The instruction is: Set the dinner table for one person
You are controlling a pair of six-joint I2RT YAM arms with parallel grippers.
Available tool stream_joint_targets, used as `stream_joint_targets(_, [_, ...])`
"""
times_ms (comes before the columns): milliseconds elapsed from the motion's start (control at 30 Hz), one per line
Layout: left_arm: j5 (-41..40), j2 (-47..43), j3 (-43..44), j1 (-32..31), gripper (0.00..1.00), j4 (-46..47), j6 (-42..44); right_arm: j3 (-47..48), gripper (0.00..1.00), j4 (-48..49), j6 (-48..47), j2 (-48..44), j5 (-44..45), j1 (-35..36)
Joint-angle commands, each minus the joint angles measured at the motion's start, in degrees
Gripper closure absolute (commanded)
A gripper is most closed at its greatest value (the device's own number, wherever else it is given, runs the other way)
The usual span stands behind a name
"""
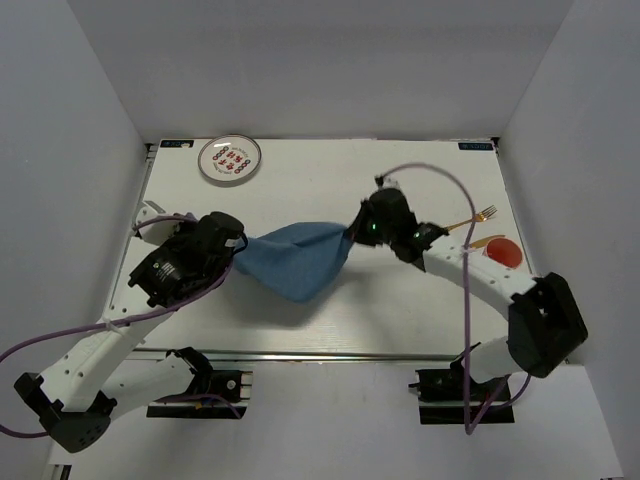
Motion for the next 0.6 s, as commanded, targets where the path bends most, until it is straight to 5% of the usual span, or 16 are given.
stream_joint_targets(0, [0.6,-0.8,2.3,-0.2,1.0,14.6,12.8,19.1,1.0,-12.3,-16.6,-6.1,11.3,-0.9])
stream_joint_targets(67, [2.1,-0.5,2.2,-0.2,1.0,16.9,14.2,27.7,1.0,-20.8,-25.6,-2.8,9.5,-1.4])
stream_joint_targets(133, [3.5,0.2,1.6,-0.2,1.0,17.8,14.2,39.4,0.42,-29.6,-29.9,1.8,5.9,-1.7])
stream_joint_targets(200, [4.6,1.2,-0.2,-0.2,1.0,19.1,14.1,46.0,0.11,-35.4,-31.2,9.4,6.2,-2.2])
stream_joint_targets(300, [6.8,3.1,-2.8,-0.2,1.0,19.9,13.4,44.0,0.11,-34.3,-28.2,10.3,7.0,-2.6])
stream_joint_targets(567, [11.0,6.2,-8.8,-0.2,1.0,18.7,10.4,6.7,0.11,-14.8,-16.1,-3.8,7.5,-5.7])
